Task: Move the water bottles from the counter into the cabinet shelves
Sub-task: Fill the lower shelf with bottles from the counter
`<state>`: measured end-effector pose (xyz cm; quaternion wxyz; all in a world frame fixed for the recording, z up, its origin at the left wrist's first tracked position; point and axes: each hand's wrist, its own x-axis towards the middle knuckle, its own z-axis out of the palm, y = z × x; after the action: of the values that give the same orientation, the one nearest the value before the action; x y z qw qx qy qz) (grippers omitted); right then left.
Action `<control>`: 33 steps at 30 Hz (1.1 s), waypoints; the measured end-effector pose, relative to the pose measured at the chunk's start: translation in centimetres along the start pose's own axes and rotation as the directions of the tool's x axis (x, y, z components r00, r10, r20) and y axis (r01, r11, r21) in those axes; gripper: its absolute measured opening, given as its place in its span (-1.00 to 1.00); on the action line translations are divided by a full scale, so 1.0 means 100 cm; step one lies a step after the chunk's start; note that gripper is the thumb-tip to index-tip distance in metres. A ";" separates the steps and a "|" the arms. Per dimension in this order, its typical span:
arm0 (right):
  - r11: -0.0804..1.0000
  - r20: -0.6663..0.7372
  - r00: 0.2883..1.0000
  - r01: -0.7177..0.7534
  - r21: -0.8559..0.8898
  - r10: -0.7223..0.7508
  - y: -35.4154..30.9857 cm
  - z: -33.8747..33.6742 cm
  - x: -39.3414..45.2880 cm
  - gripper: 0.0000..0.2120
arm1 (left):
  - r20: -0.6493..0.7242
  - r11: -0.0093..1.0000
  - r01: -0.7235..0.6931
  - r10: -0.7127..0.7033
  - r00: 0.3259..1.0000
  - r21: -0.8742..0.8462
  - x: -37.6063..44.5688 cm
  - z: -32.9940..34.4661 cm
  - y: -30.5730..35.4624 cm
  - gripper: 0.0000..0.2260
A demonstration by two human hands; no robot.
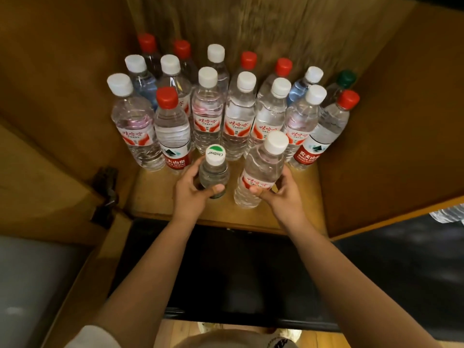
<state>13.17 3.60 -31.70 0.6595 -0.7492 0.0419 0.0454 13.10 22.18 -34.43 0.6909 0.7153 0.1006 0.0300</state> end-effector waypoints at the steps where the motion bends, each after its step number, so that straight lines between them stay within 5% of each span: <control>1: 1.000 0.006 1.000 0.001 0.008 -0.001 -0.003 0.005 0.005 -0.30 | 0.002 1.000 -0.008 0.008 1.000 0.002 0.004 0.001 0.002 -0.32; 14: 1.000 0.098 0.995 0.019 -0.018 -0.018 -0.015 0.021 0.034 -0.29 | -0.248 1.000 -0.004 0.010 0.969 0.025 0.002 0.018 0.012 -0.43; 18: 0.996 0.015 0.996 -0.090 0.003 0.090 -0.006 0.018 0.025 -0.21 | -0.286 0.968 0.232 -0.250 0.925 -0.098 -0.007 0.016 0.008 -0.44; 21: 0.991 0.029 0.991 -0.130 -0.026 0.131 -0.002 0.019 0.017 -0.18 | -0.136 0.732 0.471 -0.599 0.789 -0.492 -0.013 0.012 0.008 -0.55; 23: 0.990 0.038 0.990 -0.137 -0.027 0.138 -0.001 0.022 0.016 -0.20 | -0.096 0.676 0.498 -0.639 0.764 -0.543 -0.015 0.011 0.008 -0.52; 25: 0.989 0.025 0.989 -0.146 -0.003 0.146 -0.003 0.025 0.018 -0.24 | -0.171 0.805 0.439 -0.535 0.827 -0.399 -0.018 0.011 0.010 -0.48; 28: 0.987 0.008 0.987 -0.161 -0.008 0.161 -0.005 0.027 0.020 -0.31 | -0.260 0.986 0.156 -0.137 0.956 0.056 -0.022 0.006 0.021 -0.51; 31: 0.987 0.017 0.988 -0.155 -0.042 0.155 -0.006 0.026 0.023 -0.35 | -0.095 0.905 -0.221 0.272 0.958 0.363 -0.008 -0.009 0.042 -0.55; 33: 0.987 0.025 0.988 -0.151 -0.048 0.152 -0.006 0.024 0.024 -0.37 | 0.165 0.826 -0.382 0.344 0.924 0.415 0.008 -0.019 0.061 -0.52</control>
<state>15.60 6.07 -31.73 0.6373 -0.7580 0.0881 0.1070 14.21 24.01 -28.36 0.4964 0.8592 -0.0620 0.1076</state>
